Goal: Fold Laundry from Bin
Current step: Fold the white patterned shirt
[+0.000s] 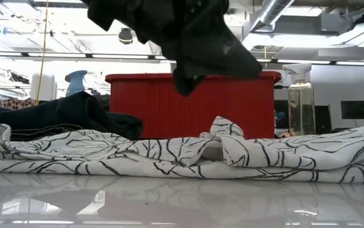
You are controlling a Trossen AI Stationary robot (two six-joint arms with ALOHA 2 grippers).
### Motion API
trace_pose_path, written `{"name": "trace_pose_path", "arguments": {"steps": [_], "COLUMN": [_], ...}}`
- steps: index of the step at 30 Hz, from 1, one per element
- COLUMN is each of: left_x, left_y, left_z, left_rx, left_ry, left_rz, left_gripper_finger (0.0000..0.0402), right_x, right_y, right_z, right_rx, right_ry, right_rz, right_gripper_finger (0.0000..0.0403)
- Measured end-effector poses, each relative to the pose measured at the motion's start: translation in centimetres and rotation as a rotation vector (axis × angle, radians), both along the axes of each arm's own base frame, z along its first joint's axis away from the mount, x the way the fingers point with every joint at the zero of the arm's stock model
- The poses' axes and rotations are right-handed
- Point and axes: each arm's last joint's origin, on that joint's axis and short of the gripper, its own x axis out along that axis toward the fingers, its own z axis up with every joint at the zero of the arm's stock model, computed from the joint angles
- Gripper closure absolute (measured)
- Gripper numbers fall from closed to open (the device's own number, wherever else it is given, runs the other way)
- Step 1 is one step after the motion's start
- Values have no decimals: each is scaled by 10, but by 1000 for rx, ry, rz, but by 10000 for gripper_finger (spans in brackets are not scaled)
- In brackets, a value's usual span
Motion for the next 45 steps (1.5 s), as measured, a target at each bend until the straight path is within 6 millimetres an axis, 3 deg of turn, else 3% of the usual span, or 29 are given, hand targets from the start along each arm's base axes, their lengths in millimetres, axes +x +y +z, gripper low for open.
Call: {"name": "trace_pose_path", "arguments": {"steps": [5,13,25,32,40,45], "left_x": [-4,-3,7,35,82,88], "left_y": [-3,-9,4,15,32,46], "left_z": [-22,-57,-65,-74,-45,1], "left_rx": [92,99,23,-38,76,133], "left_ry": [52,136,104,82,56,13], "left_rz": [44,87,145,79,30,-9], "left_gripper_finger": [401,401,401,401,401,401], "right_x": [2,5,-11,-18,-19,-19], "right_y": [2,7,17,16,14,12], "right_z": [-4,-6,-3,0,1,-8], "right_rx": [17,22,38,30,37,96], "right_ry": [-2,6,-9,-19,-23,63], "right_rz": [4,15,127,144,126,43], "right_gripper_finger": [117,117,117,117,117,117]}}
